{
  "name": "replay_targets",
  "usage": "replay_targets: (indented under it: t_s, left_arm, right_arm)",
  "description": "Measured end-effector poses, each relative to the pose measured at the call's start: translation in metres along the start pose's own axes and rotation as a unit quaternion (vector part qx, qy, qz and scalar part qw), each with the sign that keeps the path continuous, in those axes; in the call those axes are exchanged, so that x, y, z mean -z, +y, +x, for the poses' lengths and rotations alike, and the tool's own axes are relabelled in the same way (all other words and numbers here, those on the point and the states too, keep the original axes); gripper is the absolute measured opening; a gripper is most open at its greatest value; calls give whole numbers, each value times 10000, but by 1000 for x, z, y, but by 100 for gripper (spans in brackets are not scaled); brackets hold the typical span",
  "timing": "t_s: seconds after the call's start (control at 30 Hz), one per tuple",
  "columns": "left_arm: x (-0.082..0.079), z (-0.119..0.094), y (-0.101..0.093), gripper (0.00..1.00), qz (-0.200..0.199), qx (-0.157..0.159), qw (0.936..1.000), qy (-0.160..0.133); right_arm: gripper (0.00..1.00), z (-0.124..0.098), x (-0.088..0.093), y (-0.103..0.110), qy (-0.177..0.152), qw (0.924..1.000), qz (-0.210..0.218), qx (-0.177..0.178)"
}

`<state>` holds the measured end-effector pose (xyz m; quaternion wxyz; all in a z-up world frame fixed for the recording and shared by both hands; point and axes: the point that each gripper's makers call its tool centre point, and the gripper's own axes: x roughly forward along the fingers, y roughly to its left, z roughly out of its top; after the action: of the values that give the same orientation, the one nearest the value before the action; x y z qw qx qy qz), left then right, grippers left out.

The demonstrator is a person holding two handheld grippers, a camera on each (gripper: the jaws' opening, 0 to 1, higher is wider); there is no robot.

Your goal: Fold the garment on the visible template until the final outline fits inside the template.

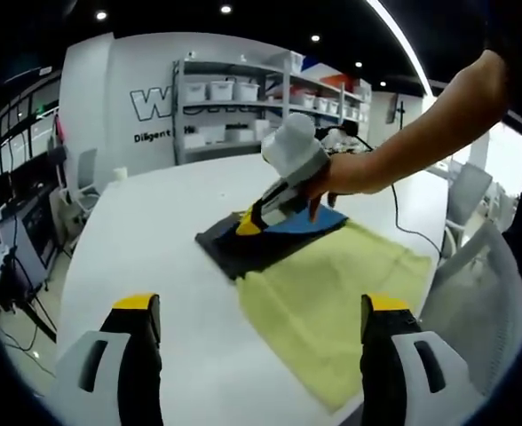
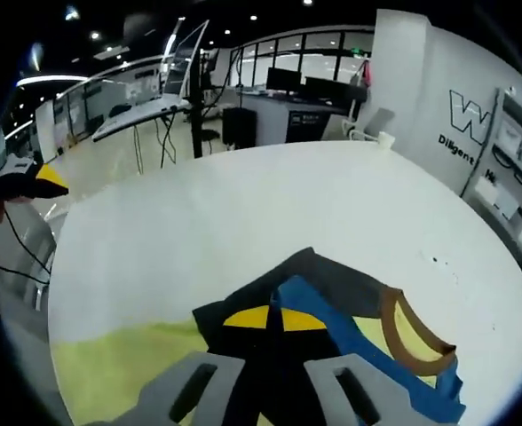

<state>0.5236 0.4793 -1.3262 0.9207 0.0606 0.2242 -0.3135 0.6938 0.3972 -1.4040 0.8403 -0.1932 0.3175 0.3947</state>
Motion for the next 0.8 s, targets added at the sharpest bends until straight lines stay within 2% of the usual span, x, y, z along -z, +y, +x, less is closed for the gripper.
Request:
replay_targets:
  t_s: [0.07,0.13,0.2,0.3,0.4,0.6,0.8]
  left_arm:
    - [1,-1,0,91,-22,-7,10000,4]
    - [2,-2,0,91,-37,-13,10000,14]
    - [3,-2,0,91,-39,-14,10000,18]
    - [0,0,-1,91,-19,-2,10000,18]
    - [-3,1,-1,91,-6,10,10000,-12]
    - [-6,8,-5,91,38,85,10000,-24]
    - [-8,10,-9,91,44,137,9999,-35]
  right_arm:
    - [0,2,5,10,58,9995,160,-251]
    - [0,2,8,15,105,9994,73,-328]
    - [1,3,6,24,59,9982,103,-588]
    - [15,-1,-1,25,-78,9980,68,-618]
    - [22,-12,-9,27,-236,9966,215,-763]
    - [24,-30,-6,18,-390,9964,166,-739]
    - [33,-46,-2,4,-480,9967,213,-617]
